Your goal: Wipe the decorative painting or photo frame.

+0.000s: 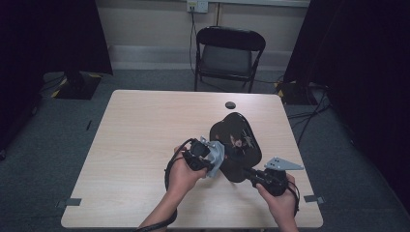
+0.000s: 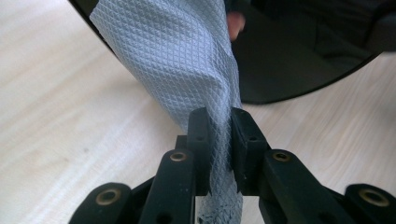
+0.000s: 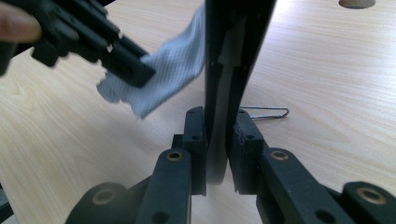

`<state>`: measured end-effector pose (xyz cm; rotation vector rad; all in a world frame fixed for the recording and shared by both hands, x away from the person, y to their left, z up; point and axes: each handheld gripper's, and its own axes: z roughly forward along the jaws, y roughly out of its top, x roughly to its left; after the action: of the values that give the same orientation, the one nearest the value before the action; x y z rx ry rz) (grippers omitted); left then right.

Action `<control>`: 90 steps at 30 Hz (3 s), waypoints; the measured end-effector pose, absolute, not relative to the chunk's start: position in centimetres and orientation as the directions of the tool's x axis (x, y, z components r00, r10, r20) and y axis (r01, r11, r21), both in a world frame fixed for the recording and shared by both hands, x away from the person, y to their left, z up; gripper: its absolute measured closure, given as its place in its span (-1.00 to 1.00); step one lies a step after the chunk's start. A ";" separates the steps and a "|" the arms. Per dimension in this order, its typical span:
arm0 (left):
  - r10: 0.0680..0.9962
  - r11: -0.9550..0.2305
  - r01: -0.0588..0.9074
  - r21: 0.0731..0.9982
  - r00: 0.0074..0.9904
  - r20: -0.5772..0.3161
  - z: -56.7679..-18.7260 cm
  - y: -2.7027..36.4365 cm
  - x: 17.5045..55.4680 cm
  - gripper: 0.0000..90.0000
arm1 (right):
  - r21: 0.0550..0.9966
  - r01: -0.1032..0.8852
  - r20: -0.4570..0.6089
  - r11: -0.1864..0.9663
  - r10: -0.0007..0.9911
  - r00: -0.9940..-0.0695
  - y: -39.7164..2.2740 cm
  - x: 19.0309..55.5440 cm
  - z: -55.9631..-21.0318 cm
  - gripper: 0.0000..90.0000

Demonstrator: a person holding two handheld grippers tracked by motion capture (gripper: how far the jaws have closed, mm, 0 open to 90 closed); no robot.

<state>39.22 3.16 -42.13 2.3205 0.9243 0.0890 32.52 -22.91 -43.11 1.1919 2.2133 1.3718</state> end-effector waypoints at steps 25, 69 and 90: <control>0.655 -0.557 0.624 0.548 0.736 -0.171 -42.7 4.2 38.7 0.77 | 0.839 0.509 0.201 0.195 0.757 -0.621 -23.4 32.2 -43.1 0.72; 0.598 -0.541 0.501 0.675 0.794 -0.109 -33.2 2.3 39.0 0.77 | 0.824 0.518 0.179 0.228 0.763 -0.621 -23.0 32.0 -43.5 0.76; 0.618 -0.553 0.587 0.591 0.765 -0.182 -42.6 2.3 38.9 0.77 | 0.819 0.522 0.172 0.239 0.766 -0.620 -23.0 31.8 -43.5 0.76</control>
<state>38.91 2.32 -42.58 2.3085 0.8964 0.0613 31.79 -22.98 -43.50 1.2036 2.2494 1.3228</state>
